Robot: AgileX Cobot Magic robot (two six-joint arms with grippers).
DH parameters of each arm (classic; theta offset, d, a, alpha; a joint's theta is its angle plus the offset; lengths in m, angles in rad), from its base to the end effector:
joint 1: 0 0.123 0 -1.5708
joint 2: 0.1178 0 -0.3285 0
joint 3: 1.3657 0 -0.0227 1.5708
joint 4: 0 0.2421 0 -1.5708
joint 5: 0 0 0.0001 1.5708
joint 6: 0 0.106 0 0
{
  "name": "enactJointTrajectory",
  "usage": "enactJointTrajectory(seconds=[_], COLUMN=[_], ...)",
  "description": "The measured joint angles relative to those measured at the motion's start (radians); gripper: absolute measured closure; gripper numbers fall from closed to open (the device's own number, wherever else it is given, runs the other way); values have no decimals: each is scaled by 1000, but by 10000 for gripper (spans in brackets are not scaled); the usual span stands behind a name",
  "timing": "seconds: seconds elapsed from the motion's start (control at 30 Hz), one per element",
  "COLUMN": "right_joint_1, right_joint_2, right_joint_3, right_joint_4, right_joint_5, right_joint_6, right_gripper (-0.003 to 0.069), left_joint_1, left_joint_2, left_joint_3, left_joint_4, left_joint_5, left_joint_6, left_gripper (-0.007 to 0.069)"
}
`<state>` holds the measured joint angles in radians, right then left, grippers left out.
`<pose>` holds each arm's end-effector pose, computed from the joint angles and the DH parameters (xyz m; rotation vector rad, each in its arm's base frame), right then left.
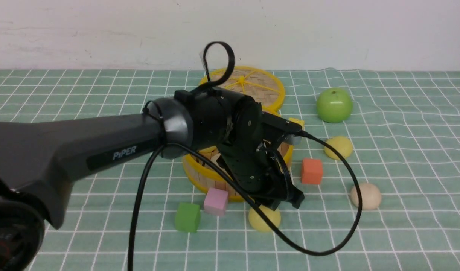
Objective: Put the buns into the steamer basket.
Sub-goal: Use the left arm to grab a steamed stuffed bun, then use the left arm to put the steamed stuffed bun into the steamer
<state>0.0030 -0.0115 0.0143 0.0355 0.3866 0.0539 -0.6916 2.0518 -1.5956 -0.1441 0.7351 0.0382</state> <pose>0.0138 0.0015 0.1693 0.0692 1.8720 0.0744 0.3532 -0.3057 0.2342 0.8617 2.5754 -0.3641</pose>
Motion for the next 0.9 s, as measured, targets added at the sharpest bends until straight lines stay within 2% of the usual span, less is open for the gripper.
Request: enactJointTrajectory(seconds=[0.5, 0.57, 0.63, 0.67, 0.7, 0.9], right_joint_1=[0, 0, 0, 0, 0, 0], right_joint_2=[0, 0, 0, 0, 0, 0], right_joint_3=[0, 0, 0, 0, 0, 0], right_joint_4=[0, 0, 0, 0, 0, 0], right_joint_5=[0, 0, 0, 0, 0, 0], right_joint_6=[0, 0, 0, 0, 0, 0], right_gripper=[419, 419, 419, 419, 419, 419], left_joint_1=[0, 0, 0, 0, 0, 0], left_joint_2=[47, 53, 51, 51, 37, -67], left_joint_3=[-1, -3, -9, -10, -10, -10], left_joint_4=[40, 36, 23, 22, 13, -9], left_joint_5=[-10, 16, 45, 51, 70, 125], left_joint_6=[0, -4, -5, -5, -5, -3], left_gripper=[391, 453, 549, 560, 621, 638])
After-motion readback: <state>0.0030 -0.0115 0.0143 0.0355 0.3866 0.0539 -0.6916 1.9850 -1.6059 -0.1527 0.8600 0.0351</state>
